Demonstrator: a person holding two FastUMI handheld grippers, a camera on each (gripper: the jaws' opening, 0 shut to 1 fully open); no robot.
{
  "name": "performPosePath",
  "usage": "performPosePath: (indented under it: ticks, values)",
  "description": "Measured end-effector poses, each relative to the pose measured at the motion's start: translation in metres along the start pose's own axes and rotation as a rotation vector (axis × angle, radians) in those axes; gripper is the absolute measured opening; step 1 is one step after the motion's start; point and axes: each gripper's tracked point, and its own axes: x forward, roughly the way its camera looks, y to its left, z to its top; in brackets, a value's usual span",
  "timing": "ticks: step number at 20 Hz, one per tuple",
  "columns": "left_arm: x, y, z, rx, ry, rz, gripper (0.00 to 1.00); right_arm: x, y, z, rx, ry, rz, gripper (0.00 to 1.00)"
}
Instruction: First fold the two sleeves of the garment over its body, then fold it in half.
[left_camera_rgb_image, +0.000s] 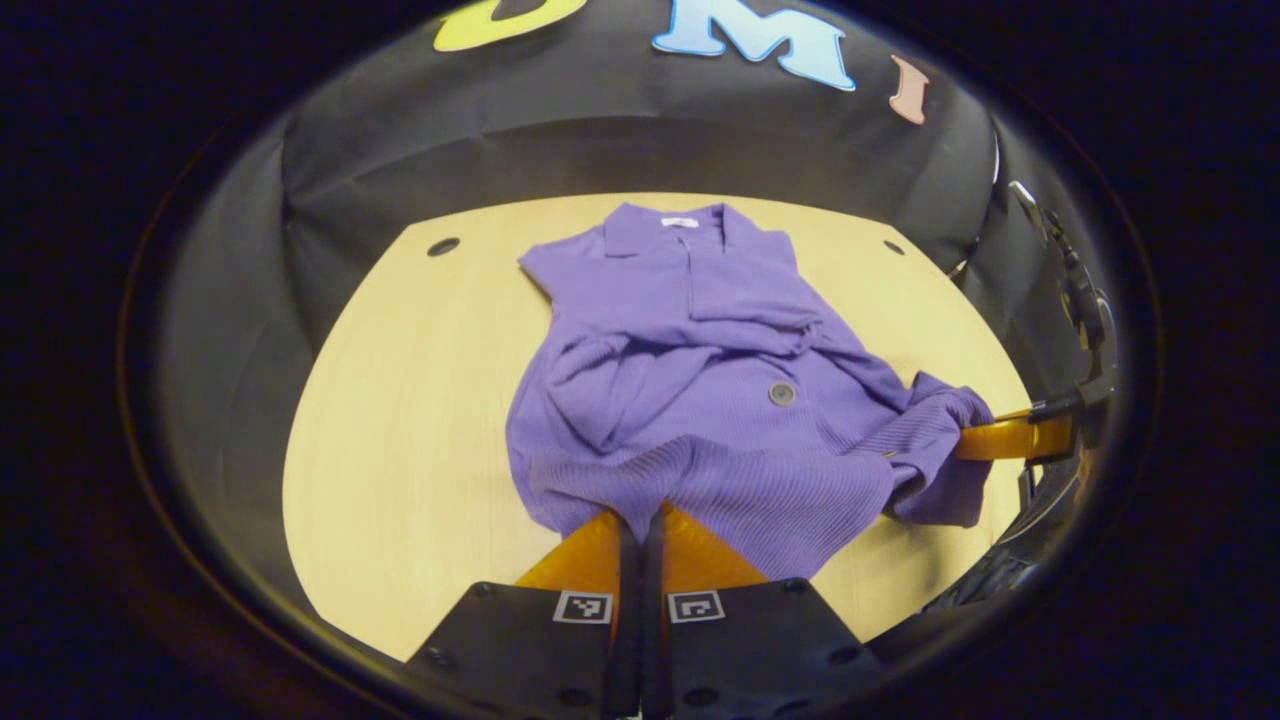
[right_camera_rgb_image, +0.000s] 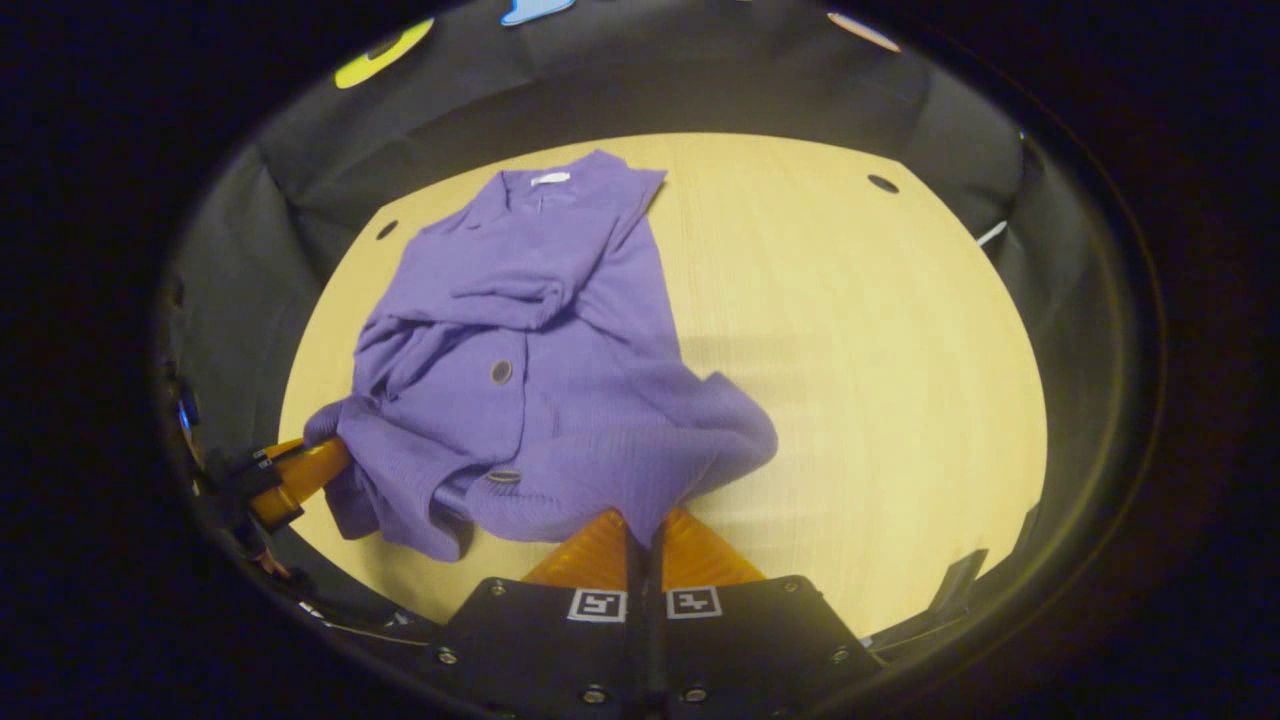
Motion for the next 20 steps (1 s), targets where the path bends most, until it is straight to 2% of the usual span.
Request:
performPosePath:
  ticks: [7, 20]
  values:
    - [0.016, 0.015, 0.086, -0.012, -0.096, 0.015, 0.06, -0.010, 0.010, 0.091, 0.011, -0.115, 0.037, 0.00]
    - [0.071, 0.046, 0.233, -0.052, -0.246, 0.049, 0.06, 0.016, 0.021, 0.251, -0.008, -0.272, 0.055, 0.00]
